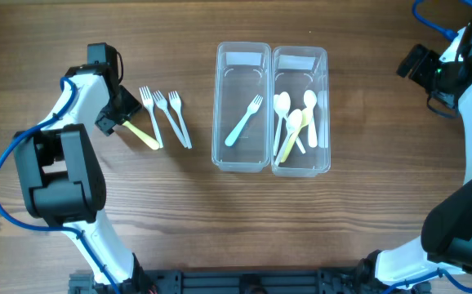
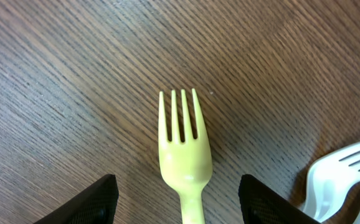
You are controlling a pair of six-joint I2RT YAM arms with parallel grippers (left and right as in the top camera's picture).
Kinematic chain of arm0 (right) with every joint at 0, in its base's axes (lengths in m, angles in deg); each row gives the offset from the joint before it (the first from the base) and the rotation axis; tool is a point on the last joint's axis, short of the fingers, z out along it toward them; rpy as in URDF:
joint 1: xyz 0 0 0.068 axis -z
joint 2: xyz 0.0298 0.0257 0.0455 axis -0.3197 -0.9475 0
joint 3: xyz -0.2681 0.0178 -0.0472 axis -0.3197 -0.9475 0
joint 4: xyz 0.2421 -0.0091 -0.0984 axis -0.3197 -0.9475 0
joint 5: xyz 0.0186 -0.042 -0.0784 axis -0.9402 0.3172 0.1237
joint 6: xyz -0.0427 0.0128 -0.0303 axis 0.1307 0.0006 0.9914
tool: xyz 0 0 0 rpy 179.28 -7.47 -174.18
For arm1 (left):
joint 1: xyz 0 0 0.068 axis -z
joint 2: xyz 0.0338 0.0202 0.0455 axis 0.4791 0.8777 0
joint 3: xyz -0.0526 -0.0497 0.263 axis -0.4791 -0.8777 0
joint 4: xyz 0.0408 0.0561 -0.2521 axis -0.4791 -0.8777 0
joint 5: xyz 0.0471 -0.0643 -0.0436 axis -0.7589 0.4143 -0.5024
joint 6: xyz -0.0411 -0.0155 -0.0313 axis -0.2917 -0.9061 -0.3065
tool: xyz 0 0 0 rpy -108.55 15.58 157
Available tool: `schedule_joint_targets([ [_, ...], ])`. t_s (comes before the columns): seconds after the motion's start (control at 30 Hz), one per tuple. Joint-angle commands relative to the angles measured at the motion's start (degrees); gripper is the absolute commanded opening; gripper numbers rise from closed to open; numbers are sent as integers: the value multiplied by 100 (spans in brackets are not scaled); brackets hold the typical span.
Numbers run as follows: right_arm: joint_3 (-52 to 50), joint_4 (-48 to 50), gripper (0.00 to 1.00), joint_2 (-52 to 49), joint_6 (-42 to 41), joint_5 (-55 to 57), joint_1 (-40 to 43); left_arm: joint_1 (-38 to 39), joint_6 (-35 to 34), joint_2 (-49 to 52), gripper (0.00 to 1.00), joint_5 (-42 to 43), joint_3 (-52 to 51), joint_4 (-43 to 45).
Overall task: Pack container
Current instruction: 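Grasp the yellow fork with the left gripper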
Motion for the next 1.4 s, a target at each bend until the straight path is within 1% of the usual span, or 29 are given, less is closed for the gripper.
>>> schedule_joint_targets([
  [0.0, 48, -22, 99, -33, -2, -48, -28, -11, 297, 42, 64, 50, -31, 39],
  [0.1, 48, -48, 99, -33, -4, -46, -28, -11, 291, 42, 57, 50, -33, 37],
  [0.23, 48, -48, 99, -33, -4, -48, -28, -11, -343, 42, 58, 48, -33, 15],
  [0.37, 48, -48, 100, -33, -2, -46, -28, -11, -704, 52, 57, 24, -39, -28],
  [0.43, 48, -50, 100, -33, 0, -48, -28, -11, -844, 79, 55, 7, -87, -26],
  [0.53, 48, -50, 99, -33, -2, -48, -28, -11, -1043, 186, 54, 9, -256, -2],
  [0.73, 48, -50, 99, -33, -2, -48, -28, -11, -1060, 232, 48, 7, -306, 39],
  [0.83, 48, -48, 99, -33, -2, -48, -28, -11, -1084, 232, 39, 15, -304, 127],
  [1.03, 48, -50, 99, -33, -2, -48, -28, -11, -1080, 232, 32, 258, -304, 361],
  [1.13, 48, -48, 100, -33, -4, -48, -28, -11, -1073, 221, 26, 313, -280, 380],
  [1.2, 48, -46, 99, -33, 0, -48, -28, -11, -1036, 146, 24, 354, -278, 378],
  [1.37, 48, -42, 99, -33, -2, -48, -28, -9, -881, -330, 24, 352, -275, 380],
])
